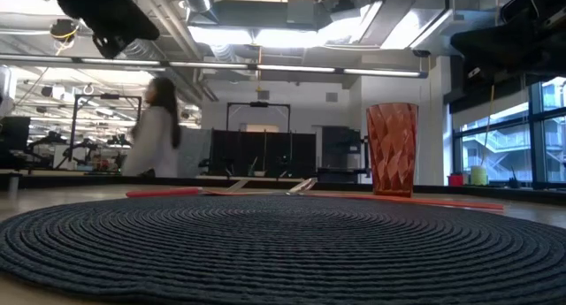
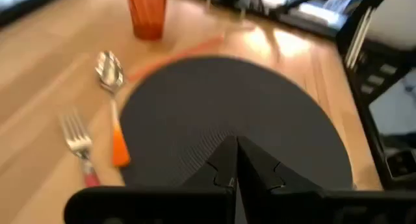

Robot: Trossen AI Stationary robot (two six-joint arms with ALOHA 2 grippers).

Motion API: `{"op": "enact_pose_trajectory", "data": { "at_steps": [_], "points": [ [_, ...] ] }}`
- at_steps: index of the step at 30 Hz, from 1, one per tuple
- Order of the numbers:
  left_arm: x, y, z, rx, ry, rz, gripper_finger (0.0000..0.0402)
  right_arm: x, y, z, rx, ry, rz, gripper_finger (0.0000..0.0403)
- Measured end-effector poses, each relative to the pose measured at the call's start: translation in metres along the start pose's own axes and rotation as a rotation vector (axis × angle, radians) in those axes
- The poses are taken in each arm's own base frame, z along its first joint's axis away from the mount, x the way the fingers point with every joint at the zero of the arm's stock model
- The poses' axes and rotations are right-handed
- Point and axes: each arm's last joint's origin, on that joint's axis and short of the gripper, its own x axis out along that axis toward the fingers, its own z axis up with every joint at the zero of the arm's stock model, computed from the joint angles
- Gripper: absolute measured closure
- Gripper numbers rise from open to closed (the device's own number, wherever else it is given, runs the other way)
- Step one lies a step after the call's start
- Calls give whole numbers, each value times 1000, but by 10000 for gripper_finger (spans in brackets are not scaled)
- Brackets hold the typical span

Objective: Pick & Place Utensil
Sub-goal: Put the black bowl on the mat

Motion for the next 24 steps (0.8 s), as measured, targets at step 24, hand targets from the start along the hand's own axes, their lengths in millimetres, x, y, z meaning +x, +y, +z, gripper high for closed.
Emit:
{"op": "enact_pose_trajectory", "data": {
  "at_steps": [24],
  "points": [
    [51, -208, -60, -103, 549, 117, 398, 0, 1, -7, -53, 79, 56, 383]
  ]
}}
